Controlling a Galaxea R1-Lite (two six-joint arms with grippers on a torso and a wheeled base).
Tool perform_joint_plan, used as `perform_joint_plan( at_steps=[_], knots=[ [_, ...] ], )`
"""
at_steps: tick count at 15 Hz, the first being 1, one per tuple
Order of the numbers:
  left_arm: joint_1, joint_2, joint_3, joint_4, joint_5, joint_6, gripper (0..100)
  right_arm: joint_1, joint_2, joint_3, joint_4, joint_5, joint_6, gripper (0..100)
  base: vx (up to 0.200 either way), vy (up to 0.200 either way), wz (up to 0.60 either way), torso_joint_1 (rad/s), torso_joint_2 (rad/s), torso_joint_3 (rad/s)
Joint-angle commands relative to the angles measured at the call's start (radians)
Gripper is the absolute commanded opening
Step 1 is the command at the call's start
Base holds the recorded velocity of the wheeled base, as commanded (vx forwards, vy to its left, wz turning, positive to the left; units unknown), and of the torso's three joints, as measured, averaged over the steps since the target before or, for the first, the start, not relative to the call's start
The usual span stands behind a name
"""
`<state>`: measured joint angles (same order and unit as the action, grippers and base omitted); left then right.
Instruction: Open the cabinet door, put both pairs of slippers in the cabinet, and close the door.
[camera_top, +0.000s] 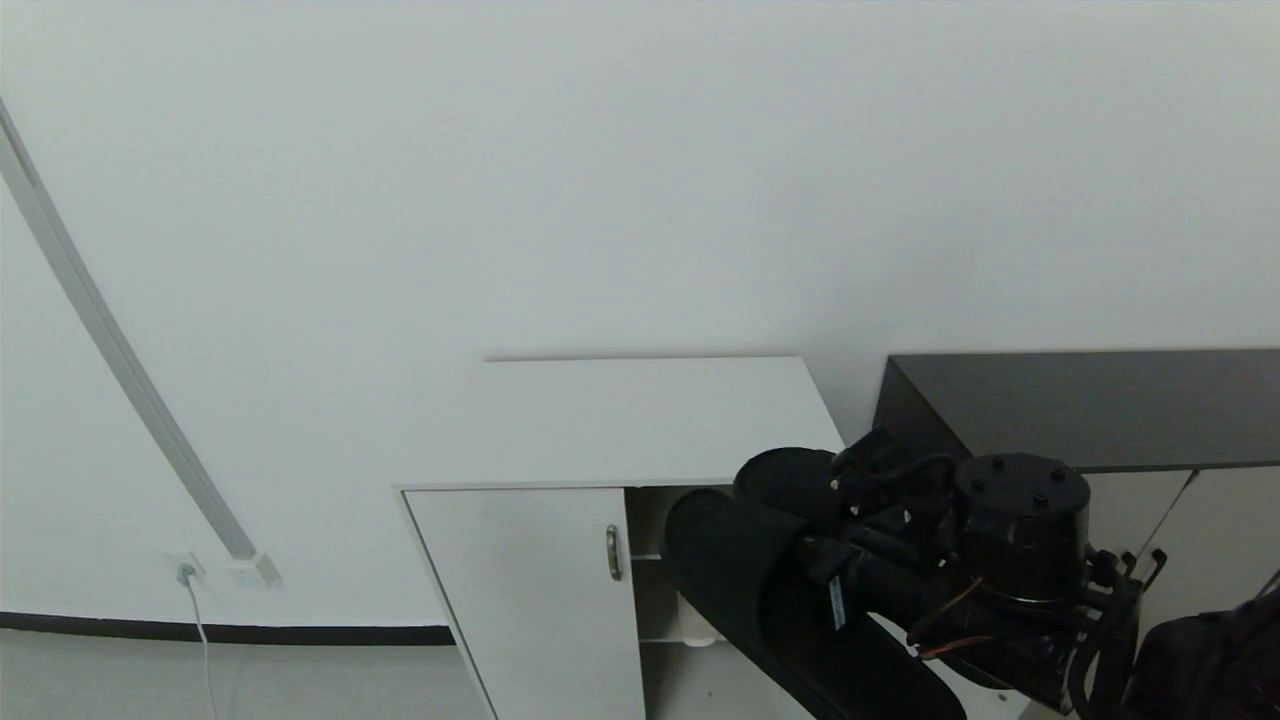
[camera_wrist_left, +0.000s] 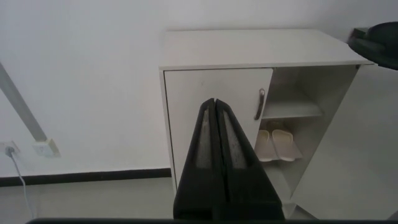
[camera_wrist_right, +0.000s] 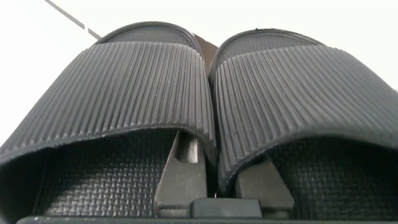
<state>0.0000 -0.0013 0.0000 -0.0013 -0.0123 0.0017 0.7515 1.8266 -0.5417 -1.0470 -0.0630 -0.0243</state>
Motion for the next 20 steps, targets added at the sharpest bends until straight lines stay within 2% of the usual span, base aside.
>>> perform_joint_plan(
  at_steps=[1,11,20],
  knots=[
    [0.000,0.001,0.000,0.000,0.000,0.000,0,0.002,0.005,0.002,-0.001,0.000,0.000,0,0.000,0.000,0.00,-0.144,0.35,0.178],
    [0.000,0.001,0.000,0.000,0.000,-0.002,0,0.019,0.016,0.014,-0.002,0.000,0.000,0,0.000,0.000,0.00,-0.159,0.37,0.203],
    [0.000,0.001,0.000,0.000,0.000,-0.003,0,0.019,0.025,0.014,-0.002,0.000,0.000,0,0.000,0.000,0.00,-0.215,0.53,0.312]
  ],
)
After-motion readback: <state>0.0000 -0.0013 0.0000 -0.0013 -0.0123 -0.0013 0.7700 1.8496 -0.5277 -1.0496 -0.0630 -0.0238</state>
